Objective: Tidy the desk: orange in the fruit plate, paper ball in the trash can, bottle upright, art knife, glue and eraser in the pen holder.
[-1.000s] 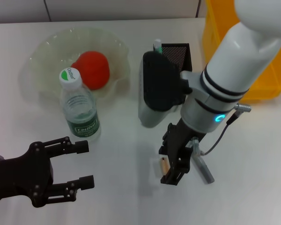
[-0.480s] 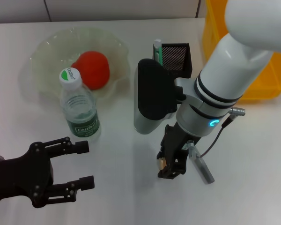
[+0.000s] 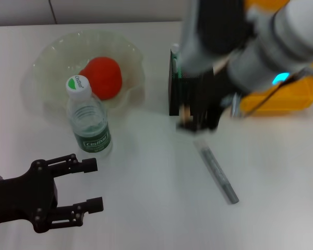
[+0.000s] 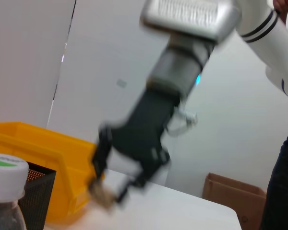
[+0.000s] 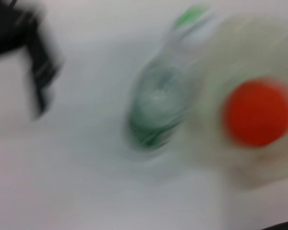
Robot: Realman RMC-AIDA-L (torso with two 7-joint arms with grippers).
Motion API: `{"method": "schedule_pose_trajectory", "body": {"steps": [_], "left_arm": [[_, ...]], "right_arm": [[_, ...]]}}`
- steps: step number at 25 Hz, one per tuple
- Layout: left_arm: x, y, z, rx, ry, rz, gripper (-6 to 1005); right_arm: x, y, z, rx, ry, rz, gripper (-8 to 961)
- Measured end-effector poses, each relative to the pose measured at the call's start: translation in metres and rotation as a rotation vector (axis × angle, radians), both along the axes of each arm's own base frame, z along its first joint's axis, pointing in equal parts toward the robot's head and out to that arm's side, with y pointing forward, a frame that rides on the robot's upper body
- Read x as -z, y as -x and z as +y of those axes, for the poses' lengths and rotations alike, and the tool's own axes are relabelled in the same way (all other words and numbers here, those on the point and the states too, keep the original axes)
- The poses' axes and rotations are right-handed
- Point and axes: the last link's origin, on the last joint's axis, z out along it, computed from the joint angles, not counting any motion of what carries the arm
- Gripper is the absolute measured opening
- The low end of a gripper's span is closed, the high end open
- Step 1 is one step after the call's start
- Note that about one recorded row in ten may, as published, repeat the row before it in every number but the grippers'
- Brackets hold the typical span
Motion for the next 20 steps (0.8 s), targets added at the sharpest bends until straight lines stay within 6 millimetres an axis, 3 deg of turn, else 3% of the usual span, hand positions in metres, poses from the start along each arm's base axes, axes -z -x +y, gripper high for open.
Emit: {"method": "schedule_pose_trajectory", "body": {"steps": [2,5,13,20], "left_arm": [[0.0,0.0,0.0,0.002,0.0,0.0,766],[0.001,-0.001,0.001,0.002,-0.001,-0.001,765],[0.001,-0.001,0.002,0.0,-0.002,-0.002,765],[0.001,-0.001,0.002,-0.002,-0.002,0.0,766]], "right_arm": [[-0.021,0.007,0.011,-0.01,-0.117,0.075,402],[-0.025,0.002,0.026,0.006,-0.186,0.095,415],[-0.015,-0.011,0.048,0.045,-0.253,0.114,447],[-0.018,-0.012,0.047,0.074,-0.259,0.117,472]]}}
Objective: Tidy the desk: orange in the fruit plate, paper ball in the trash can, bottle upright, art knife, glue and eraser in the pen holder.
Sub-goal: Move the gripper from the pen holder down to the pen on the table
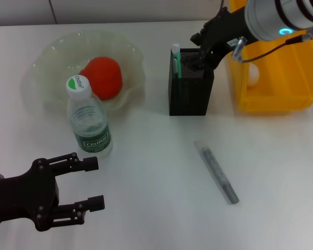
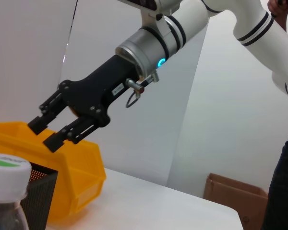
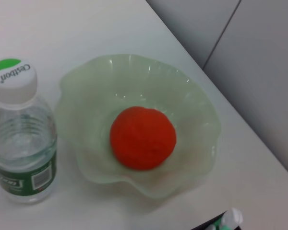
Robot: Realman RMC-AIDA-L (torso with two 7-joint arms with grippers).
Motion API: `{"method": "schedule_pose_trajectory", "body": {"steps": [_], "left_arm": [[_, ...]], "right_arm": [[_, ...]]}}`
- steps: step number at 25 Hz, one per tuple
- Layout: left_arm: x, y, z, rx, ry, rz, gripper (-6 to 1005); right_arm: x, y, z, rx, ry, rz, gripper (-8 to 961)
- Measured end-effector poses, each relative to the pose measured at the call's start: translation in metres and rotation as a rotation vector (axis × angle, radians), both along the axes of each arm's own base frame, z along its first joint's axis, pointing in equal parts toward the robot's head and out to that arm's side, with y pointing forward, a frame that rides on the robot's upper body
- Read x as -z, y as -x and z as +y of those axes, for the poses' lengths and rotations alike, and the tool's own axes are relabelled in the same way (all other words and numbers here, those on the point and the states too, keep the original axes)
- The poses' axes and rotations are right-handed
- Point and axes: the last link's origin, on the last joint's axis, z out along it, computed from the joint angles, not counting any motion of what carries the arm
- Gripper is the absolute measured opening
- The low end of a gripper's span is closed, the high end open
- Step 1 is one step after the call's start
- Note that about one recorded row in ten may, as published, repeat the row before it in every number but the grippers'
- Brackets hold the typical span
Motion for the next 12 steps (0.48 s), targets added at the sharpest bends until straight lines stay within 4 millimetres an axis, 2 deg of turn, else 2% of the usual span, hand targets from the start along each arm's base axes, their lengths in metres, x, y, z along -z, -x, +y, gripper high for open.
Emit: {"method": "schedule_pose_trajectory", "body": {"steps": [4,7,12], "left_arm": [[0.0,0.0,0.0,0.002,0.0,0.0,766],[-0.001,-0.001,0.001,0.006,0.001,0.0,766],[-0.001,-0.002,0.002,0.012,0.002,0.0,766]], "right_arm": [[-0.009,0.0,-0.009,0.071,0.018,0.004,471],[-0.015,-0.004,-0.028,0.186,0.064,-0.014,470],[0.004,-0.018,-0.047,0.299,0.138,-0.096,469]]}}
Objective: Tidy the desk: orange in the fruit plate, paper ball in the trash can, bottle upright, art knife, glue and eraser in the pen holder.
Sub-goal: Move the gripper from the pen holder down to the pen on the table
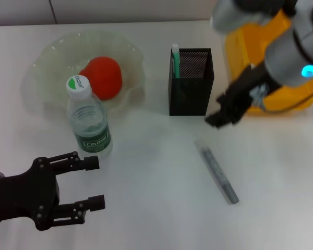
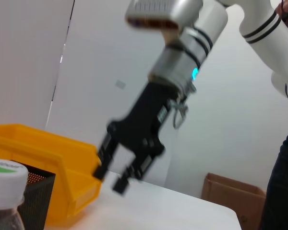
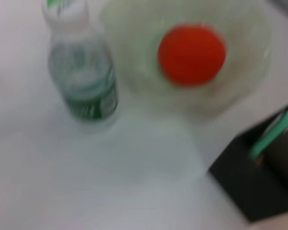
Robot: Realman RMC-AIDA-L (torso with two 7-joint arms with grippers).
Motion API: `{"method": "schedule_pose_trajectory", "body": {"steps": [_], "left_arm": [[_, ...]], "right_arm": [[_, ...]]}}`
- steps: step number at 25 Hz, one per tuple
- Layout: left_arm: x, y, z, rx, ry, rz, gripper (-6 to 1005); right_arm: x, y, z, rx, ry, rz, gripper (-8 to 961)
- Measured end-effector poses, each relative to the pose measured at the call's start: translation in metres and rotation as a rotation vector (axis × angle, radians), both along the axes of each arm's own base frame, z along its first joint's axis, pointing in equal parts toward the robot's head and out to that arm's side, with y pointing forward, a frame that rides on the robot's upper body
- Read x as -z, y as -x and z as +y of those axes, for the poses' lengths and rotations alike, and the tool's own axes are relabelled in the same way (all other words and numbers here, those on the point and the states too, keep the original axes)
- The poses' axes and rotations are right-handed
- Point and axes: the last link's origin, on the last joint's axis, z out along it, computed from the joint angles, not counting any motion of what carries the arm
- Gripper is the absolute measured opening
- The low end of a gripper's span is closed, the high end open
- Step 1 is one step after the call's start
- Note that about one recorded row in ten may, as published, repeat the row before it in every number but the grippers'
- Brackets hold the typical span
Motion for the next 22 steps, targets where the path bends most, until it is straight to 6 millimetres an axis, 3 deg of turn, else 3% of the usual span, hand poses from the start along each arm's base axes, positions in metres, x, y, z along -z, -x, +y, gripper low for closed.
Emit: {"method": "schedule_pose_trajectory", "body": {"steps": [8,13,22], "left_arm": [[0.002,-0.003,0.002,0.011,0.01,-0.003,766],[0.002,-0.003,0.002,0.009,0.012,-0.004,765],[0.003,-0.004,0.002,0.008,0.013,-0.008,765]], "right_arm": [[0.037,-0.035,0.006,0.108,0.001,-0.043,467],[0.054,-0.045,0.009,0.114,0.003,-0.054,466],[0.074,-0.052,0.006,0.098,0.009,-0.074,377]]}}
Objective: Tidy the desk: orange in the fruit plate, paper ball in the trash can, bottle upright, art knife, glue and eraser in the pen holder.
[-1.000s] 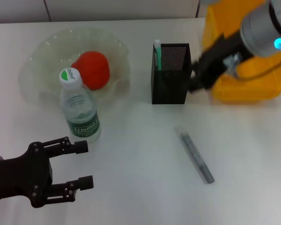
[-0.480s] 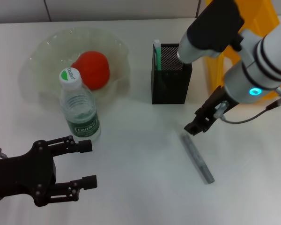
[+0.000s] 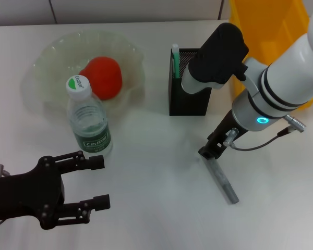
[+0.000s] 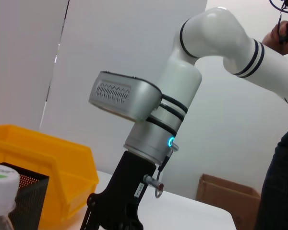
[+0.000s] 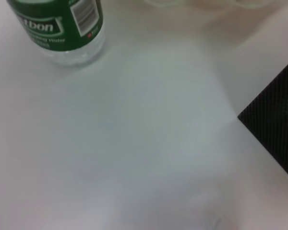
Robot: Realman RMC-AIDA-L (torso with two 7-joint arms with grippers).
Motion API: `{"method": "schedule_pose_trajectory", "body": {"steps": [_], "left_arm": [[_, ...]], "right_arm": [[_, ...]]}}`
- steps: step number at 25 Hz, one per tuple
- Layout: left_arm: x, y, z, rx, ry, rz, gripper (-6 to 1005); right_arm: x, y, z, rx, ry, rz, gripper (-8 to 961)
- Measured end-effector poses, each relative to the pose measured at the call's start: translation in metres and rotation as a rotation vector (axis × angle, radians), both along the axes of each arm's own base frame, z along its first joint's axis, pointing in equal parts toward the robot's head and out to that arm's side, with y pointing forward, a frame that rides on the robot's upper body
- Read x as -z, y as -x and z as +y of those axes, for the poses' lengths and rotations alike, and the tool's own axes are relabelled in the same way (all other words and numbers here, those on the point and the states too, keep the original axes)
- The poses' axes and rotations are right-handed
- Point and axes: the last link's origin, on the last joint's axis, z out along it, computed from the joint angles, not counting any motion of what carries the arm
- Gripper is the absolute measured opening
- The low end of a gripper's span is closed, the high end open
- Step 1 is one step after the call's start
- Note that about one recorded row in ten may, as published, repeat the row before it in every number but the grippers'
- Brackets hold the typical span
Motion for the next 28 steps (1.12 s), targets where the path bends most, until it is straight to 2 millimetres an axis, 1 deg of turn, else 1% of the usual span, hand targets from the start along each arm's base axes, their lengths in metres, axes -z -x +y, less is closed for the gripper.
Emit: {"method": "schedule_pose_trajectory", "body": {"steps": [6,11,21,25,26,27,28], "left_arm": [[0.001,-0.001,0.0,0.001,0.001,-0.003,765],[0.002,-0.001,-0.001,0.0,0.003,-0.004,765],[0.002,0.001,-0.004,-0.006,0.001,-0.003,766],[0.002,0.002,-0.004,-0.008,0.001,-0.003,766],[0.002,0.002,-0.005,-0.009,0.0,-0.004,766],[0.002,0.002,-0.005,-0.009,0.0,-0.004,766],[0.001,0.002,-0.005,-0.01,0.0,-0.003,766]], "right_arm": [[0.007,-0.006,0.003,-0.002,-0.007,-0.006,355],[0.011,-0.007,0.003,-0.014,-0.008,-0.008,356],[0.012,-0.006,0.002,-0.024,-0.004,-0.01,235],[0.011,-0.005,0.002,-0.029,-0.006,-0.003,154],[0.007,-0.001,0.001,-0.038,-0.012,0.011,134],[0.007,-0.001,0.001,-0.038,-0.012,0.011,134],[-0.002,0.009,-0.001,-0.064,-0.031,0.046,134]]}}
